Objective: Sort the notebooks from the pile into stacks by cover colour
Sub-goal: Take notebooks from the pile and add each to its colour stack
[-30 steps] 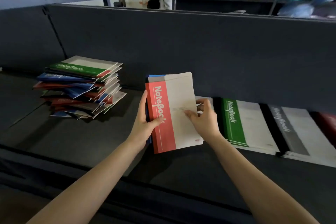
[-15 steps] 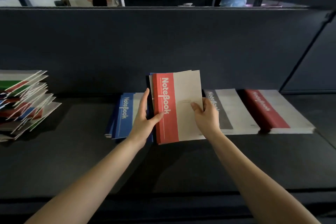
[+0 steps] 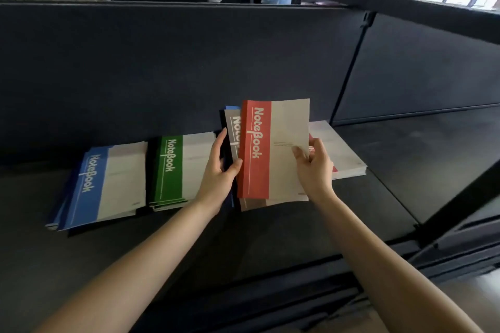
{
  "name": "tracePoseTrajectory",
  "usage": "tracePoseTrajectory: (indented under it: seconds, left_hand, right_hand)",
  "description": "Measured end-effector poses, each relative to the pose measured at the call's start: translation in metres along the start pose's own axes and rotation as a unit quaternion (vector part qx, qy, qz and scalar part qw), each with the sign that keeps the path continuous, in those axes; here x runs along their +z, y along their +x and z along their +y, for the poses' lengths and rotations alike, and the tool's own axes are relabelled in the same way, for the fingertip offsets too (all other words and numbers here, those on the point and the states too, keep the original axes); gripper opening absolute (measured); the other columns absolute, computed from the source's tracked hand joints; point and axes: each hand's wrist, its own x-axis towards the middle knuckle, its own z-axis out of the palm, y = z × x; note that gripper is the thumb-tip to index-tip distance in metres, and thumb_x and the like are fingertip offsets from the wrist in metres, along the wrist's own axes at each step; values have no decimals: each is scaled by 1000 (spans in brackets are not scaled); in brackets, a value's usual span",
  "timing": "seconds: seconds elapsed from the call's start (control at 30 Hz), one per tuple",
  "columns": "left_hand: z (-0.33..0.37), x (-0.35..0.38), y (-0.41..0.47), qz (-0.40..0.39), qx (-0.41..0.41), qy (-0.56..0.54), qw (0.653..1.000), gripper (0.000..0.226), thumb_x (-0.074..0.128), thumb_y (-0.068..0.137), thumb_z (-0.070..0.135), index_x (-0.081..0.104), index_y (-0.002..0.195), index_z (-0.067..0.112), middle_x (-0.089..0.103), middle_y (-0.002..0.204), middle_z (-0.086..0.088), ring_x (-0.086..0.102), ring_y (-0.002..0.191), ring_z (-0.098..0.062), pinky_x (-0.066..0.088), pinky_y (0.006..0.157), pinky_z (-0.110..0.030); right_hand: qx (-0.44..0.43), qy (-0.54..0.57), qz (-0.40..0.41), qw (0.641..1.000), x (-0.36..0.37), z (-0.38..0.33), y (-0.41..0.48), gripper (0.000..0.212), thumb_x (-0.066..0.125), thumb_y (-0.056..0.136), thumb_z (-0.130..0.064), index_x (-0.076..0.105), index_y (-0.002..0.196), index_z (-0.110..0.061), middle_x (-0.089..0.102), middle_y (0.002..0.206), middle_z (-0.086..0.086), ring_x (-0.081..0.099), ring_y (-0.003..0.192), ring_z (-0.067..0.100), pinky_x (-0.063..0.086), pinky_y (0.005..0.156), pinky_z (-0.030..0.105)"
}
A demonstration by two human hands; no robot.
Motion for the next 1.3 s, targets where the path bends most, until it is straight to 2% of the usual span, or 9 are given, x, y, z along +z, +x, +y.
tracePoseTrajectory:
  seconds: [0.3, 0.4, 0.53, 0.63, 0.73, 0.9, 1.07, 1.2, 1.3]
  left_hand:
    - [0, 44, 29, 10, -15, 29, 999, 63, 57, 95, 20, 25, 145, 42, 23, 156, 8, 22, 143, -16, 26, 115, -48]
    - [-2, 46, 33, 13, -31, 50, 998, 63, 54, 97, 14, 24, 146, 39, 25, 155, 9, 25, 141, -13, 27, 106, -30]
    - [-5, 55, 36, 30, -55, 66, 996, 63, 49, 98, 8, 23, 147, 37, 34, 146, 12, 41, 93, 13, 36, 79, -4]
    - [-6, 54, 38, 53, -73, 54, 994, 64, 50, 98, 7, 23, 147, 37, 36, 132, 14, 37, 74, 17, 39, 63, -1]
    - [-6, 53, 40, 81, -70, 49, 993, 64, 51, 97, 6, 24, 147, 36, 34, 147, 8, 38, 89, 11, 35, 88, -17]
    - [-10, 54, 41, 100, -54, 46, 992, 62, 51, 97, 6, 27, 147, 34, 31, 151, 9, 30, 112, 5, 33, 92, -20]
    - [-14, 53, 43, 93, -52, 41, 993, 63, 52, 97, 7, 25, 146, 35, 33, 147, 12, 30, 111, 6, 34, 91, -19]
    - [-17, 51, 44, 100, -47, 46, 993, 62, 54, 96, 10, 25, 146, 35, 32, 134, 19, 31, 113, 6, 34, 91, -16]
    - [-21, 50, 45, 113, -35, 25, 993, 64, 57, 94, 7, 28, 146, 30, 32, 130, 22, 30, 116, 10, 31, 85, 0]
  right_hand:
    - [17, -24, 66, 997, -52, 18, 39, 26, 55, 95, -28, 58, 121, -24, 67, 87, 8, 59, 75, 15, 51, 66, 27]
    - [16, -50, 78, 996, -65, 27, 57, 28, 53, 96, -26, 60, 123, -26, 66, 92, -1, 60, 77, 15, 47, 67, 28]
    - [30, -69, 93, 993, -74, 36, 80, 30, 51, 95, -20, 63, 122, -27, 66, 95, -1, 59, 80, 17, 43, 71, 26]
    - [45, -109, 98, 988, -76, 43, 99, 31, 50, 93, -17, 66, 116, -31, 64, 89, -1, 58, 82, 23, 45, 74, 30]
    - [70, -177, 82, 978, -78, 49, 117, 34, 51, 91, -19, 65, 119, -35, 66, 94, 4, 55, 81, 24, 44, 71, 29]
    - [75, -242, 39, 967, -67, 62, 131, 35, 54, 93, -24, 59, 128, -32, 65, 111, 7, 57, 97, 27, 46, 77, 33]
    - [6, -406, 21, 914, -51, 77, 128, 48, 45, 97, -24, 37, 144, -21, 42, 136, 14, 37, 123, 33, 35, 98, 46]
    - [-11, -409, 37, 912, -49, 79, 129, 37, 44, 96, -20, 53, 131, -20, 43, 137, 10, 38, 122, 33, 33, 99, 46]
    - [-28, -403, 65, 913, -49, 81, 127, 31, 44, 95, -17, 65, 118, -18, 56, 126, 10, 44, 117, 31, 34, 96, 43]
